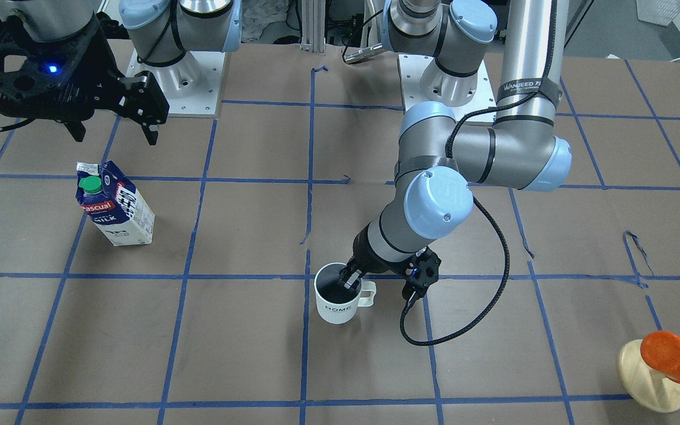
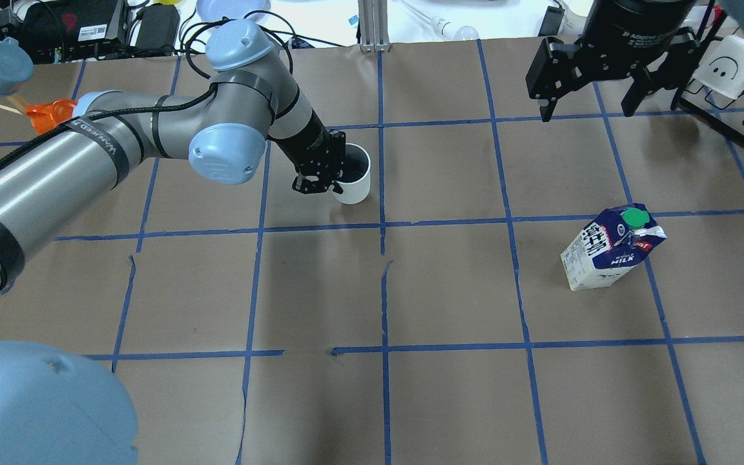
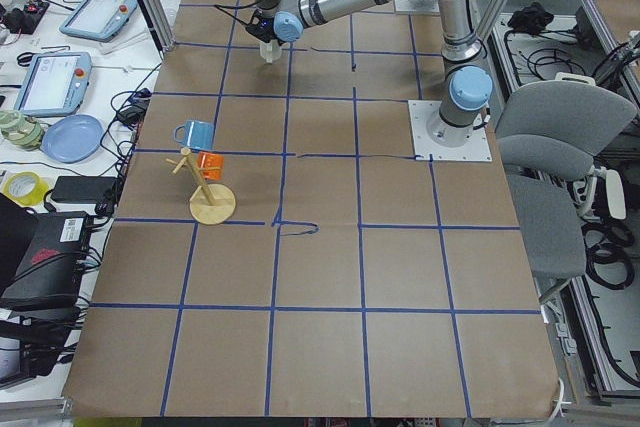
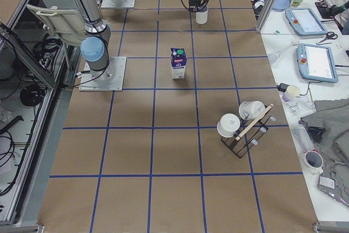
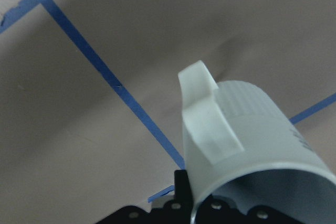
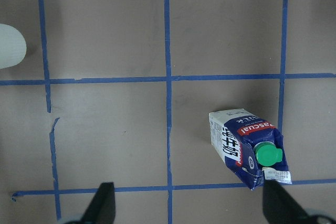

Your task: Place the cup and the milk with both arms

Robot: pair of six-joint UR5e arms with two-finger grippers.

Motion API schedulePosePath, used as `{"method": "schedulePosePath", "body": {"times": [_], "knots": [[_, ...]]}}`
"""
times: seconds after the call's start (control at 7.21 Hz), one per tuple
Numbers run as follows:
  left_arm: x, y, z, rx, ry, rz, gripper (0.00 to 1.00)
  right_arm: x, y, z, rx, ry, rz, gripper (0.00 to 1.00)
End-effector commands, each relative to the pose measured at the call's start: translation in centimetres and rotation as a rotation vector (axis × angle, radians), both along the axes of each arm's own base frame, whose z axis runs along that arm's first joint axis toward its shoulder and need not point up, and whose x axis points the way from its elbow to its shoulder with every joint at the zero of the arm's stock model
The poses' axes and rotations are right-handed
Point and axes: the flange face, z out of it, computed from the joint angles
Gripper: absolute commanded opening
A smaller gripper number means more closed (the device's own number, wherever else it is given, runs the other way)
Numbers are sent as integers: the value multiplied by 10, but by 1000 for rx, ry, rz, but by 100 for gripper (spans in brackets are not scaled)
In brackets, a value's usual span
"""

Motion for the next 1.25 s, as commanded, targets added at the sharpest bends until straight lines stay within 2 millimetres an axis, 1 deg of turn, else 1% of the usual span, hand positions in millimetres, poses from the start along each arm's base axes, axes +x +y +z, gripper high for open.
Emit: {"method": "schedulePosePath", "body": {"times": [0.0, 0.14, 0.28, 0.42, 0.55, 0.69, 0.83, 0.97, 1.11], "knots": [[-28, -6, -1, 8, -2, 62, 0, 0, 0, 0, 0, 0, -1, 100], [-35, -5, -9, 20, -6, 60, 0, 0, 0, 0, 0, 0, -1, 100], [-36, -5, -14, 28, -9, 62, 0, 0, 0, 0, 0, 0, -1, 100], [-37, -5, -14, 28, -7, 64, 28, 0, 0, 0, 0, 0, -1, 100], [-37, -6, -12, 32, -10, 95, 99, 0, 0, 0, 0, 0, -1, 100], [-37, -7, -9, 20, -5, 79, 100, 0, 0, 0, 0, 0, 0, 100], [-37, -14, 4, -11, -3, 59, 100, 0, 0, 0, 0, 0, 0, 100], [-35, -20, 30, -55, -6, -7, 98, 0, 0, 0, 0, 0, 0, 100], [-27, -25, 54, -73, -46, -89, 98, 0, 0, 0, 0, -2, -1, 100]]}}
